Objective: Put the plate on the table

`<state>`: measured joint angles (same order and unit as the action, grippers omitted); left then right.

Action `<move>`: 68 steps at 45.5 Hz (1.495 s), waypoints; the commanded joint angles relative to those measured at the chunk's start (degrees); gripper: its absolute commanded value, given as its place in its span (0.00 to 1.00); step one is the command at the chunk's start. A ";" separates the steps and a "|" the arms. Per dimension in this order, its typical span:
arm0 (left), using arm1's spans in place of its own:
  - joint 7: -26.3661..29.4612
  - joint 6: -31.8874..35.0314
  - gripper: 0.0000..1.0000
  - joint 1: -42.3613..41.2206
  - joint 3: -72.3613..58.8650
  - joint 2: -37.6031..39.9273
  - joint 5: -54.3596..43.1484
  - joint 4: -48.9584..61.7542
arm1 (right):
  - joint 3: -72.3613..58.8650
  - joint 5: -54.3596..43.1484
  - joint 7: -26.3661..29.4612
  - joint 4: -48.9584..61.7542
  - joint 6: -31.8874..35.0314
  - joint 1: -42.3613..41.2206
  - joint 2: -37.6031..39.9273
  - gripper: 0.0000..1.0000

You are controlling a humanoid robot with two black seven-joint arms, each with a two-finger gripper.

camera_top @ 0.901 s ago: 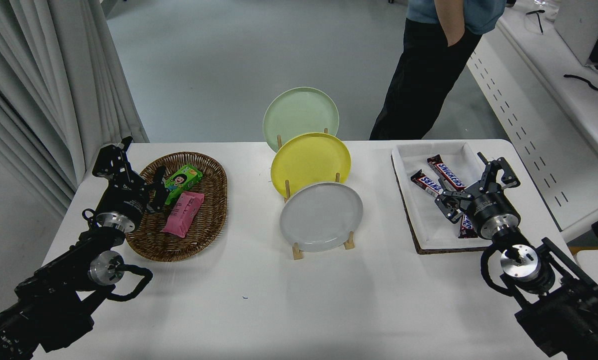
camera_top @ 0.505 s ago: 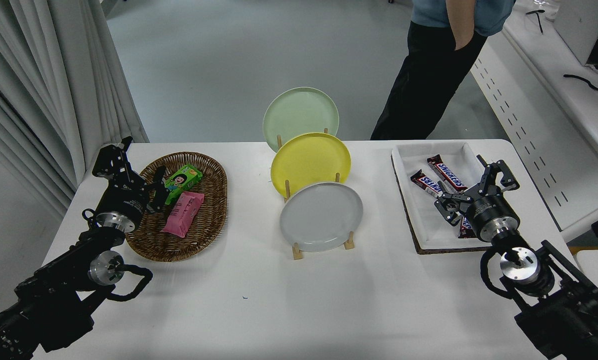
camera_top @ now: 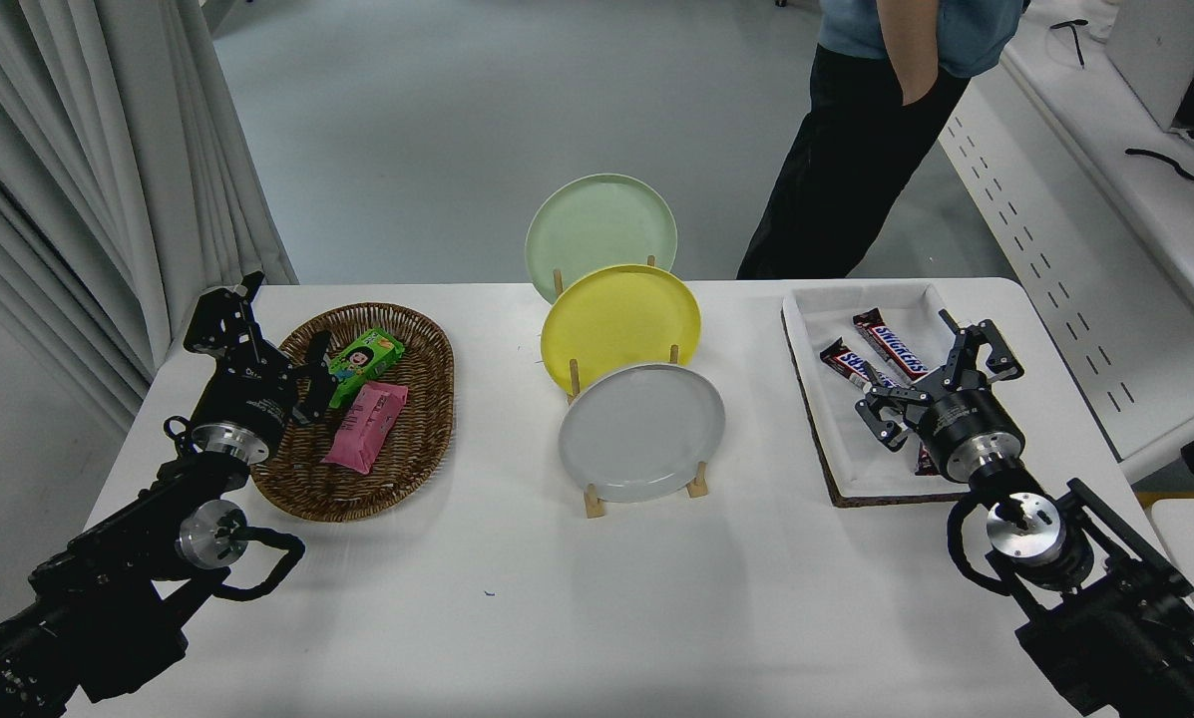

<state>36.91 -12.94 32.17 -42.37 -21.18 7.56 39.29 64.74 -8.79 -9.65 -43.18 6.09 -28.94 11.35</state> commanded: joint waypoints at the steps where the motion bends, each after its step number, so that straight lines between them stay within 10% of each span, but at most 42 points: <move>1: 0.00 0.02 1.00 0.00 0.00 0.00 0.00 0.00 | -4.88 0.00 0.07 4.32 -0.82 -4.98 1.13 0.99; 20: 0.00 0.02 1.00 0.00 0.00 0.00 0.00 0.00 | -21.04 3.34 0.16 5.39 -0.73 -9.56 9.73 0.99; 31: 0.00 0.02 1.00 0.00 0.00 0.00 0.00 0.00 | -54.35 5.62 0.33 4.15 0.15 -20.54 17.56 0.99; 43: 0.00 -0.06 1.00 0.00 0.00 0.00 0.00 0.00 | -58.84 8.62 0.33 1.70 1.28 -25.90 20.63 0.99; 54: 0.00 0.02 1.00 0.00 0.00 0.00 0.00 0.00 | -66.32 8.61 0.33 0.73 15.88 -29.42 21.70 0.99; 68: 0.00 0.02 1.00 0.00 0.00 0.00 0.00 0.00 | -66.06 10.72 0.51 -3.05 9.38 -29.51 20.90 0.99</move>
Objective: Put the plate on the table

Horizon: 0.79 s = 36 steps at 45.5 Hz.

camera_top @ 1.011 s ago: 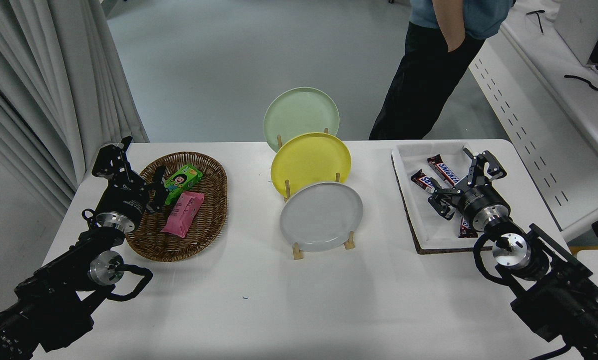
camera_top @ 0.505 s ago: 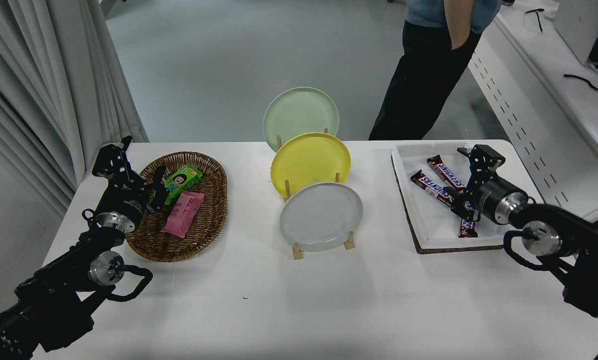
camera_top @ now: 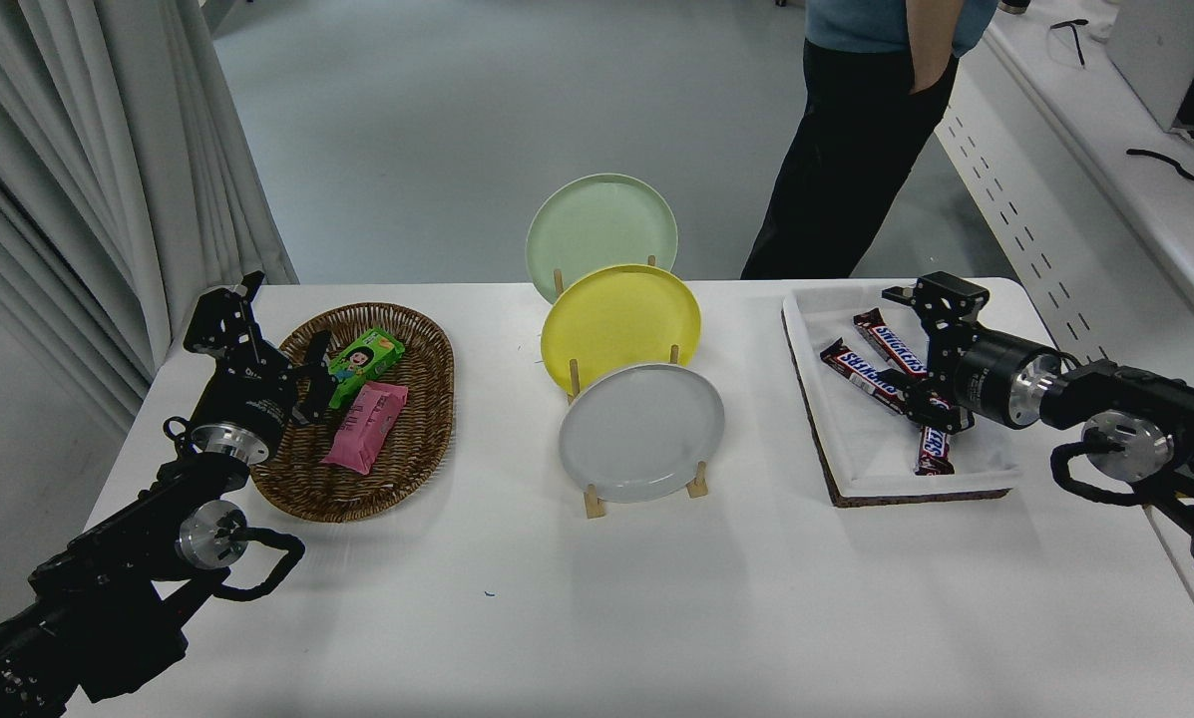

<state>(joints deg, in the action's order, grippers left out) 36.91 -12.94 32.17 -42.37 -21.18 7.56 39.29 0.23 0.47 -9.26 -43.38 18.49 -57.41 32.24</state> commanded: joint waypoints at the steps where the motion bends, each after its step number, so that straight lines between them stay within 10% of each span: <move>1: 0.00 0.02 1.00 0.00 0.00 0.00 0.00 0.00 | -1.55 1.90 0.12 -3.38 -3.28 -1.13 0.19 0.99; 36: 0.00 0.02 1.00 0.00 0.00 0.00 0.00 0.00 | -15.44 19.04 -0.50 -22.63 -13.64 -12.29 7.67 0.99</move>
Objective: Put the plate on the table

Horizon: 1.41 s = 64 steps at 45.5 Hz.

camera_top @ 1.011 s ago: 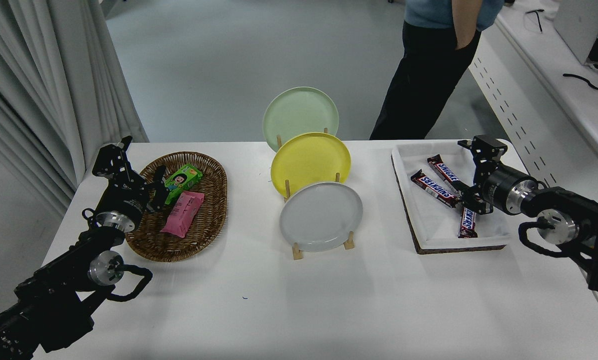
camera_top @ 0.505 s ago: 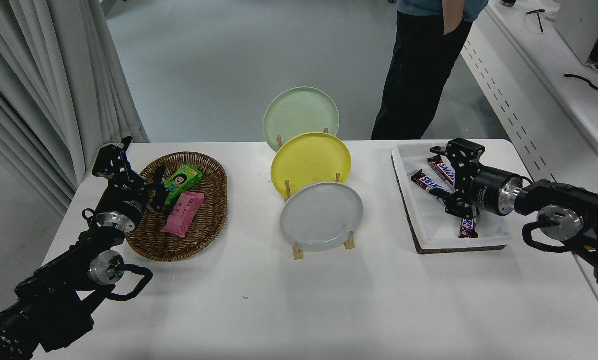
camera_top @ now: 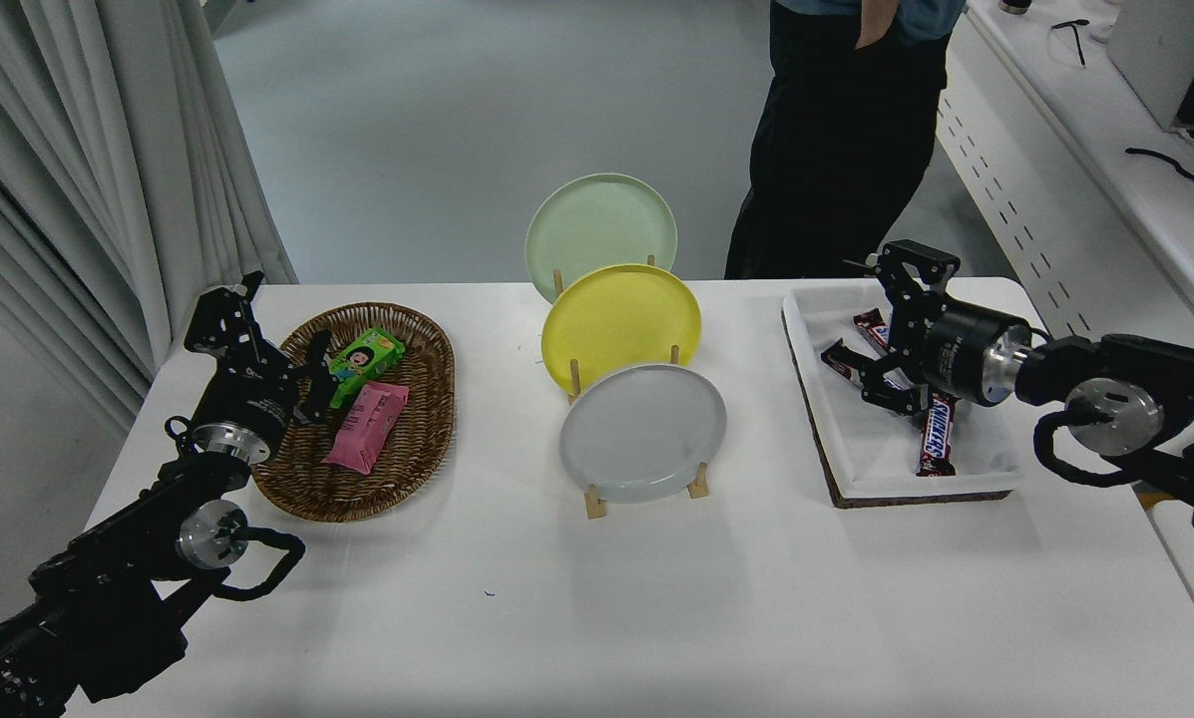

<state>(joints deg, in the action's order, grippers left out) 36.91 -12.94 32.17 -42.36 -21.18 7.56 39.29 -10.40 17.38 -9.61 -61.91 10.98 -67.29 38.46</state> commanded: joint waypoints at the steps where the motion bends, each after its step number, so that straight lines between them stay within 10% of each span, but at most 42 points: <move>1: 0.00 0.02 1.00 0.00 0.00 0.00 0.00 0.00 | -4.81 2.14 -0.06 -4.18 -7.54 -2.41 1.19 0.99; 14: 0.00 0.02 1.00 0.00 0.00 0.00 0.00 0.00 | -4.10 14.17 5.03 -6.47 -14.06 -5.39 -5.49 0.99; 31: 0.00 -0.07 1.00 0.00 0.00 0.00 0.00 0.00 | -3.22 24.64 31.05 -5.85 -24.69 -10.40 -11.82 0.99; 64: 0.00 0.02 1.00 0.00 0.00 0.00 0.00 0.00 | 10.84 -0.76 30.18 4.16 -24.43 -6.54 -20.35 0.99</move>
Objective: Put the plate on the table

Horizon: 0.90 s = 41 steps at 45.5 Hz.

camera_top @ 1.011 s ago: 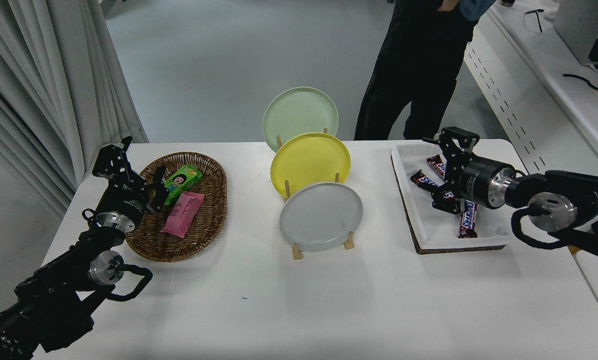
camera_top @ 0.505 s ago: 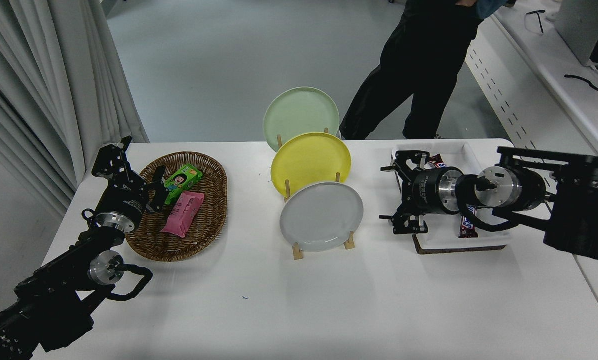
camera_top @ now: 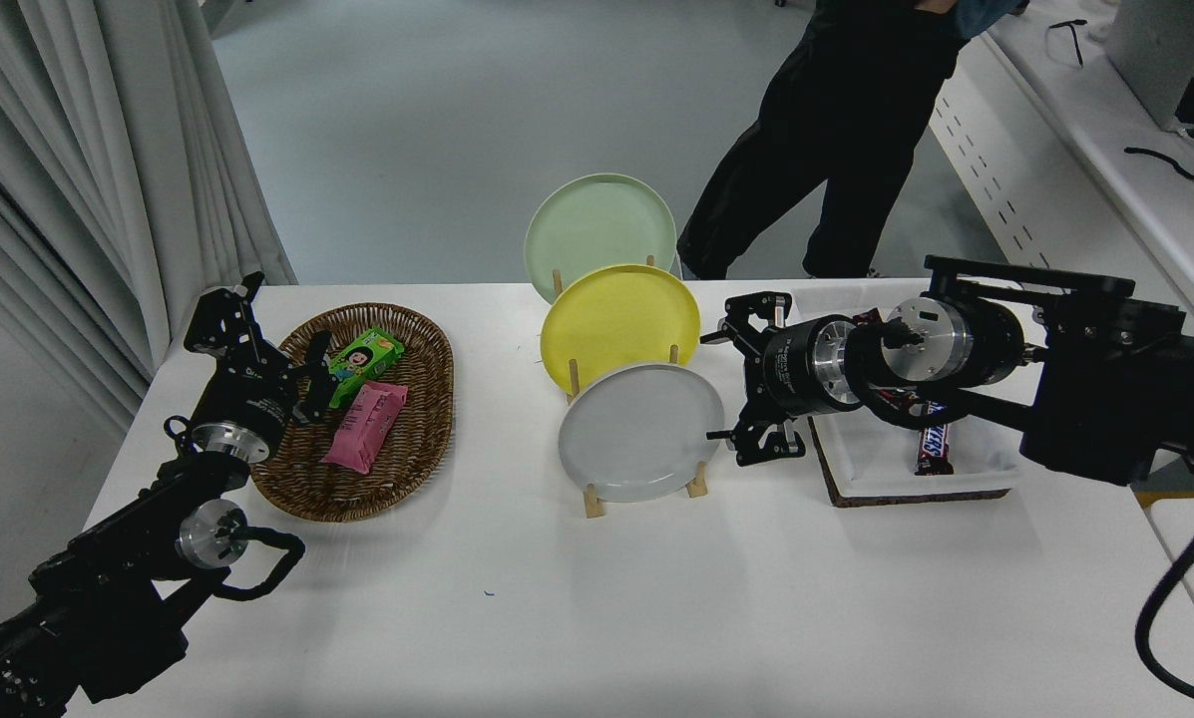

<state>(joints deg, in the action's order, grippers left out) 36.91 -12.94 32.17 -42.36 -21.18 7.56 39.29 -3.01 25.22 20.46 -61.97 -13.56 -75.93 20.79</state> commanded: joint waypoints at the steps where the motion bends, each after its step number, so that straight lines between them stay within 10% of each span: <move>1: 0.00 0.02 1.00 0.00 0.00 0.00 0.00 0.00 | 3.45 -8.70 0.10 4.22 0.12 2.19 -2.86 0.99; 41: 0.00 -0.07 1.00 0.00 0.00 0.00 0.00 0.00 | 11.36 -9.05 -1.21 4.31 -0.94 7.99 -8.84 0.99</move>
<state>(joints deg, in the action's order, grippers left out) 36.91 -12.93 32.17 -42.36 -21.18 7.56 39.29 3.28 16.38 20.15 -57.65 -13.96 -70.57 13.34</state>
